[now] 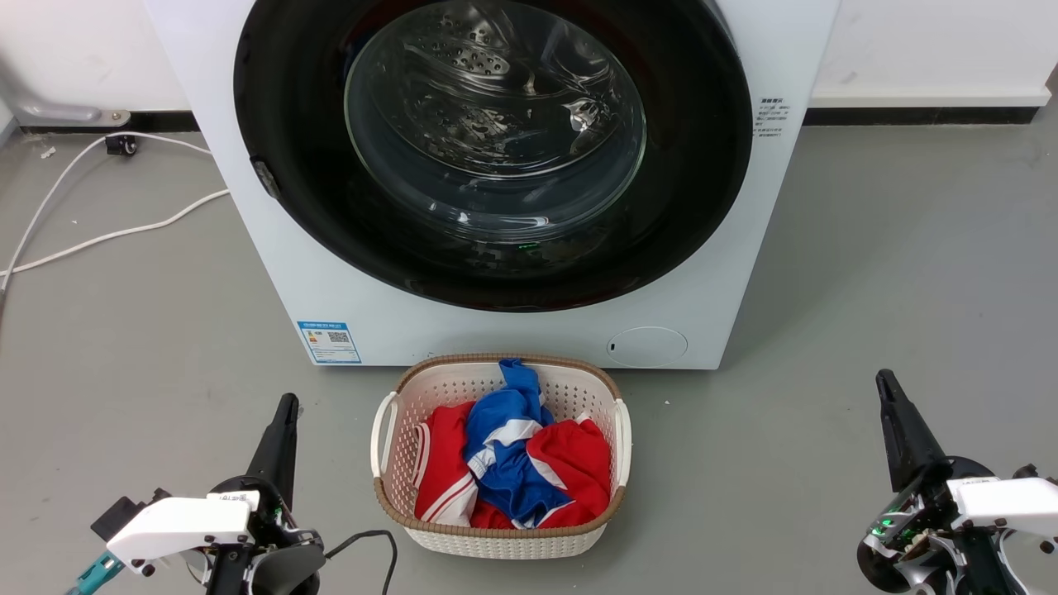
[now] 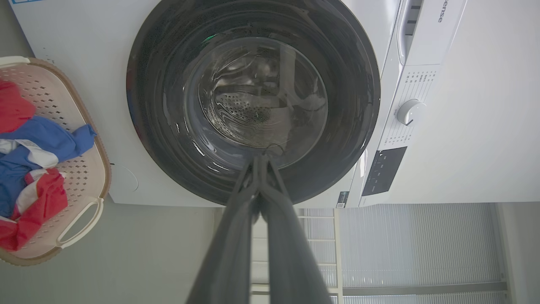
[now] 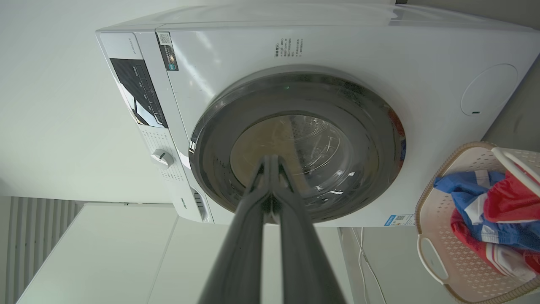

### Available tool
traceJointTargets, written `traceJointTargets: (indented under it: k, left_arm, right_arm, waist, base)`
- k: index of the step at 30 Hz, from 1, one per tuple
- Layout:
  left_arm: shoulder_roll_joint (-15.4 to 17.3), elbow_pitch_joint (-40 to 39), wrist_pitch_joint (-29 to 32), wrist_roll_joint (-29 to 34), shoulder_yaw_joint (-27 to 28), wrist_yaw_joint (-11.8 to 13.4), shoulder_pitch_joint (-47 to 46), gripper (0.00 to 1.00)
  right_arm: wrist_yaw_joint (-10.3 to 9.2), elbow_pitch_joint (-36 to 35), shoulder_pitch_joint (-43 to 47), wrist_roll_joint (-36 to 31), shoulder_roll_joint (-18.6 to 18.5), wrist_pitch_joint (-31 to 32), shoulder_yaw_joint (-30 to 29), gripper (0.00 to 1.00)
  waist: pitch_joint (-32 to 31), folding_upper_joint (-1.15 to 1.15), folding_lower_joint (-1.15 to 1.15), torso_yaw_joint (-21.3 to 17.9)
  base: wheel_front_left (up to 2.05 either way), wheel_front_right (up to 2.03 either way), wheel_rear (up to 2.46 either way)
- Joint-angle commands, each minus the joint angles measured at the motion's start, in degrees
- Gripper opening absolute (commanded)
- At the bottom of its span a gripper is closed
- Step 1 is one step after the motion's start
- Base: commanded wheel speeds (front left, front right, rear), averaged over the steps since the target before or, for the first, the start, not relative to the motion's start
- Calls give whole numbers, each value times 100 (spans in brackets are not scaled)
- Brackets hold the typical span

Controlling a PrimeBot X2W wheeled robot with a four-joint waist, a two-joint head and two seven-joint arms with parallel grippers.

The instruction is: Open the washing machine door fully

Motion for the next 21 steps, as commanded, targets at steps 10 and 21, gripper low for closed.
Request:
traceJointTargets:
  k: [10,21]
  left_arm:
    - [-5,6,5,24,21,-19,-54,0]
    - [-8,6,7,31,26,-18,-55,0]
  right_arm:
    - [17,7,-79,-46,28,20,-21,0]
    - [17,7,-77,-49,36,25,-32,0]
  waist:
    - [0,0,0,0]
    - [0,0,0,0]
  base:
    - [0,0,0]
    - [0,0,0]
